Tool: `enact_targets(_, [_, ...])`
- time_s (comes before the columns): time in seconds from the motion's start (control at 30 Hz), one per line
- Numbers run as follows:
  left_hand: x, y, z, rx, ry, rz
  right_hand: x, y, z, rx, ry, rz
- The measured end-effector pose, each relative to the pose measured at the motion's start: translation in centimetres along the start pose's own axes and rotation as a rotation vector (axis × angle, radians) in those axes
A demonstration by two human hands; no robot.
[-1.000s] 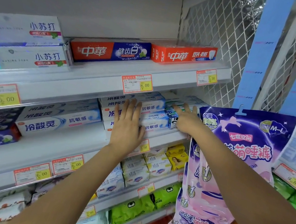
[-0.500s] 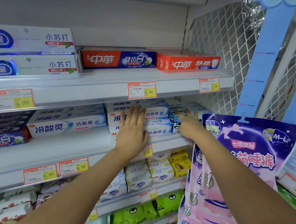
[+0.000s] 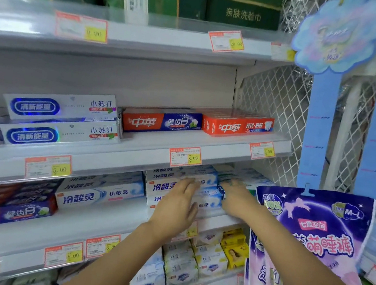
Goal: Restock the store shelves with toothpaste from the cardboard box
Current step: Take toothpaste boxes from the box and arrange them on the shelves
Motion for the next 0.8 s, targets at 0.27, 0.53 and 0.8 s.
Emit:
enact_targets(0.27, [0.2, 3.9, -9.7, 0.016, 0.357, 0.229, -6.1, -6.0, -9.2, 0.124, 0.482, -0.229])
enact_targets(0.53, [-2.2, -3.2, -16.4, 0.205, 0.458, -0.133, -8.0, -9.9, -12.2, 0.285, 0.620, -0.474])
enact_targets(0.8, [-5.5, -9.4, -20.0, 0.243, 0.438, -0.390, -6.1, -12.5, -10.8, 0.287, 0.571, -0.452])
Point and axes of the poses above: each hand's wrist, its own x-axis towards the middle knuckle, its own z-axis out of the palm, y = z × x, the point moved 7 cm from there along x, towards the middle knuckle
